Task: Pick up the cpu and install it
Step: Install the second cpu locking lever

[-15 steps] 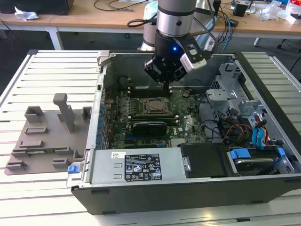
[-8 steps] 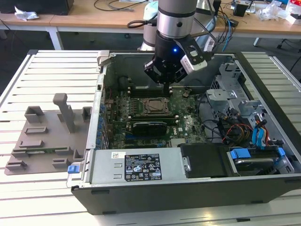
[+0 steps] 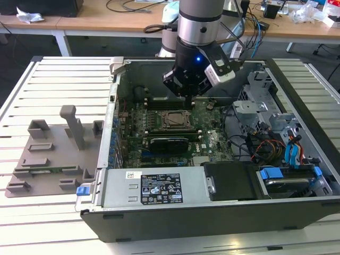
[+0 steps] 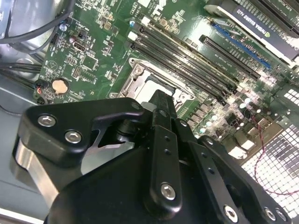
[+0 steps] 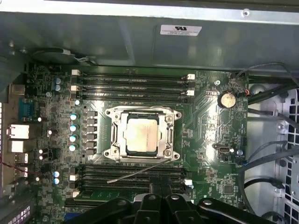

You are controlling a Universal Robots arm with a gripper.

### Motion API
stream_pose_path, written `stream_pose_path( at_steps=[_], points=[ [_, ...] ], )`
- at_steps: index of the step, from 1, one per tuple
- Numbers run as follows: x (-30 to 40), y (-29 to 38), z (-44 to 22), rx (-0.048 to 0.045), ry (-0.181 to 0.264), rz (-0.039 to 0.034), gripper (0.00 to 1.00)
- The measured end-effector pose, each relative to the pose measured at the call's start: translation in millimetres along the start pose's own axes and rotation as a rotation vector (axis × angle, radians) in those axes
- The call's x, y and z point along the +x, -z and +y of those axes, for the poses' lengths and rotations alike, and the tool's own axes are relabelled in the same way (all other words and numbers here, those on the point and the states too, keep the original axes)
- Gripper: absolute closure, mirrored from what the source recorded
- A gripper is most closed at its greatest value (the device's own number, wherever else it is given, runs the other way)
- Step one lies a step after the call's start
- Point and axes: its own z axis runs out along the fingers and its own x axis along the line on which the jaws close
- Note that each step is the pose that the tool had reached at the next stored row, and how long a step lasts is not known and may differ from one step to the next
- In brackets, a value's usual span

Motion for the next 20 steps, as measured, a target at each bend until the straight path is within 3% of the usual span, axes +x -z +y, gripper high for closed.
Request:
stream_pose_path(
  at_steps=[4, 5, 6, 7, 10, 11, 13, 16, 20],
  points=[
    [0.2, -0.4, -6.8, -0.0026, 0.0, -0.0001, 0.89],
    [0.3, -0.5, -8.5, -0.0187, 0.0, -0.0006, 0.89],
    [0.4, -0.5, -10.3, -0.0436, 0.0, -0.0014, 0.89],
    [0.6, -0.5, -12.3, -0.0624, -0.001, -0.0019, 0.89],
    [0.9, -0.9, -20.5, -0.1399, -0.002, -0.0042, 0.89],
    [0.9, -1.1, -22.0, -0.1513, -0.002, -0.0046, 0.89],
    [1.0, -1.4, -25.6, -0.1638, -0.002, -0.005, 0.89],
    [1.3, -4.5, -31.0, -0.1645, -0.002, -0.0049, 0.89],
    [1.3, -10.8, -31.3, -0.1645, -0.002, -0.0049, 0.89]
  ],
)
